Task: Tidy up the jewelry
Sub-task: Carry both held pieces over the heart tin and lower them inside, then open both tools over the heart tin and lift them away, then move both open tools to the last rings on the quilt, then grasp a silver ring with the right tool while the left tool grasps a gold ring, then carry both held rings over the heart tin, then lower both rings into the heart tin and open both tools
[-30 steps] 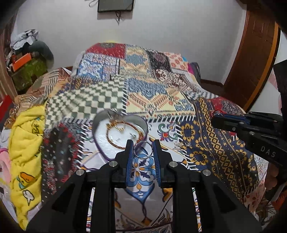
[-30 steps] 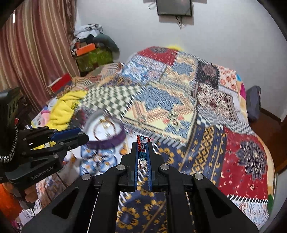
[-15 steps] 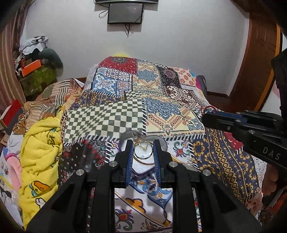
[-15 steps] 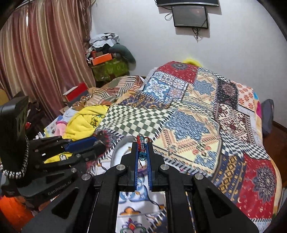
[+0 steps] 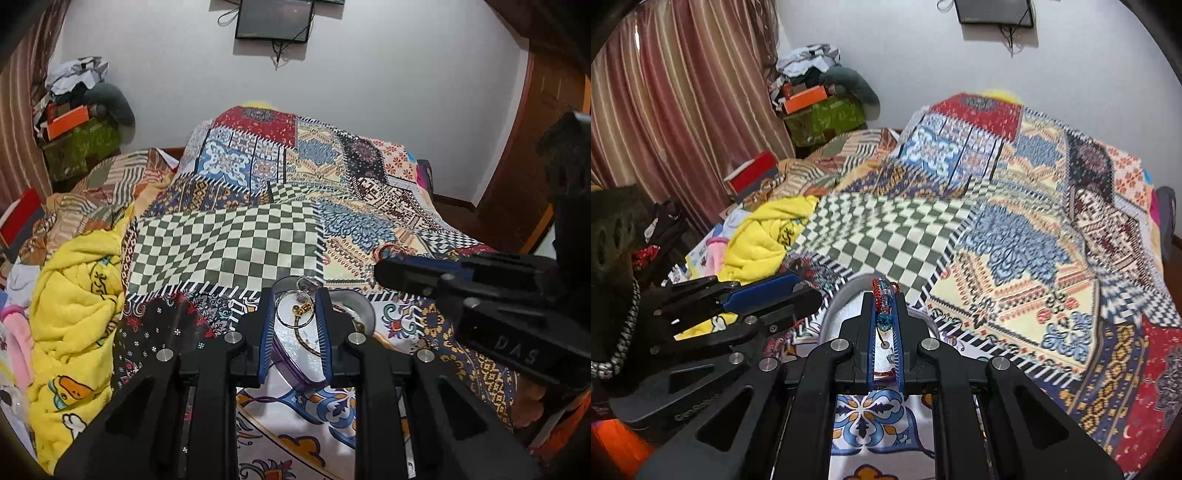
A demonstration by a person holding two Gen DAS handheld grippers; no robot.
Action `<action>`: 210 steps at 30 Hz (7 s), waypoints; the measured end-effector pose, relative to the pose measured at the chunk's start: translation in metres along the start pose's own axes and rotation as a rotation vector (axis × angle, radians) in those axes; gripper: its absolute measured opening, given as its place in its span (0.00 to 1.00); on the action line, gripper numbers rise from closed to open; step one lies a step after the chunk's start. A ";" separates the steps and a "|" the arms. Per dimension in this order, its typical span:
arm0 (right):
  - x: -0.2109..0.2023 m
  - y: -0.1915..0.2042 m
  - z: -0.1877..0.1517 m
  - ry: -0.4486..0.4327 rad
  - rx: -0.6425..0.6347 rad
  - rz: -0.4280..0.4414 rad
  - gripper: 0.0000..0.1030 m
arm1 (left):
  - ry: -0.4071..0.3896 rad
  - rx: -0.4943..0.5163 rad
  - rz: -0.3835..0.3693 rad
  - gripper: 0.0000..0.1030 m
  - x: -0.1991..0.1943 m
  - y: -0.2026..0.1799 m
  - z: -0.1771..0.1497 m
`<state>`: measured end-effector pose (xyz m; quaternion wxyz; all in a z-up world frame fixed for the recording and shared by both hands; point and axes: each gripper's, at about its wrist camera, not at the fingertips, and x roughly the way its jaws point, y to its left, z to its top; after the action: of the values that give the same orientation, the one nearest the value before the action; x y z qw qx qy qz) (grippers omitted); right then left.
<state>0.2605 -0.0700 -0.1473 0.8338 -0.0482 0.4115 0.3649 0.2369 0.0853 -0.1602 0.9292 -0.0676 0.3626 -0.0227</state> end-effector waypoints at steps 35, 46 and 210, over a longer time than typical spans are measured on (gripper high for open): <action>-0.002 0.000 -0.009 0.066 -0.042 -0.040 0.25 | 0.068 -0.005 0.019 0.26 0.013 0.008 -0.005; -0.056 -0.001 -0.021 -0.004 -0.017 -0.081 0.25 | 0.032 -0.001 0.038 0.35 -0.030 -0.007 -0.005; 0.030 0.005 0.000 0.051 0.038 0.018 0.09 | 0.111 0.018 -0.083 0.19 0.041 -0.004 -0.021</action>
<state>0.2694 -0.0490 -0.1678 0.8204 -0.0378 0.4401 0.3632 0.2529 0.0757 -0.2029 0.9066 -0.0730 0.4100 -0.0678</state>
